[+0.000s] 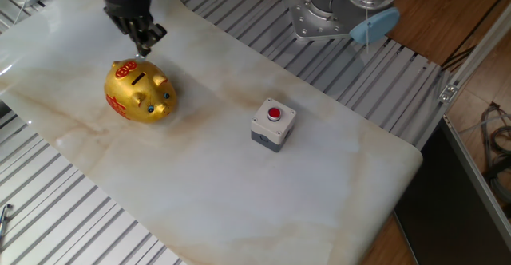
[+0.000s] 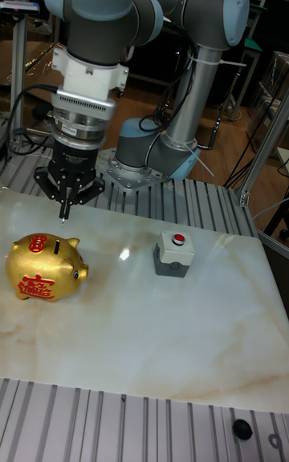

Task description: Drop coins into a piggy bank

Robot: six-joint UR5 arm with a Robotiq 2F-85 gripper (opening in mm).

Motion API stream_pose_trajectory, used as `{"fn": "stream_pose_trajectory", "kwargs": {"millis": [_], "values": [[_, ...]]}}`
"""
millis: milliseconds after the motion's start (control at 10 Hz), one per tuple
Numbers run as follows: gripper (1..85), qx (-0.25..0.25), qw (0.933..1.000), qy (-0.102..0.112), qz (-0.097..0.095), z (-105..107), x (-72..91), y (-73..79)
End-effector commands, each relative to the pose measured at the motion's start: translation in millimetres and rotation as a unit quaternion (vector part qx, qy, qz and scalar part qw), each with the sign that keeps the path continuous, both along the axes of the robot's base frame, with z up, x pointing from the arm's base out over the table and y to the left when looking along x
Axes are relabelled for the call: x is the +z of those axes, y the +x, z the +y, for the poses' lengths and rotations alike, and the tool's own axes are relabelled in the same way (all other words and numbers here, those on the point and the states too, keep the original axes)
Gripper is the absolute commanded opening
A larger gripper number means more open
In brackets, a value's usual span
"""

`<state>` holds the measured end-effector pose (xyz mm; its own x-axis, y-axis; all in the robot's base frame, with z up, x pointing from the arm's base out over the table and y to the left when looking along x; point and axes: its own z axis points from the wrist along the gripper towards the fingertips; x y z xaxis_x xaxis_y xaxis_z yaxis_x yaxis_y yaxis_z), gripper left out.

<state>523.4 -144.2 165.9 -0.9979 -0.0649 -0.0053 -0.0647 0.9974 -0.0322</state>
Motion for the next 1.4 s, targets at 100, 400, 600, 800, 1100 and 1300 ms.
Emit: {"fn": "stream_pose_trajectory", "kwargs": {"millis": [100, 400, 600, 800, 1100, 1300], "values": [[1.0, -0.003, 1.0000, 0.004, -0.004, -2.4, -11.0, 16.4], [1.0, -0.003, 1.0000, 0.003, -0.005, -0.4, -16.7, 21.8], [1.0, -0.003, 1.0000, 0.003, -0.006, 1.2, -20.3, 25.3], [1.0, 0.001, 1.0000, 0.003, -0.007, 2.2, -22.5, 26.9], [1.0, 0.000, 1.0000, 0.003, -0.007, 5.8, -25.6, 27.4], [1.0, 0.007, 0.9999, 0.003, -0.007, 5.9, -26.3, 28.0]]}}
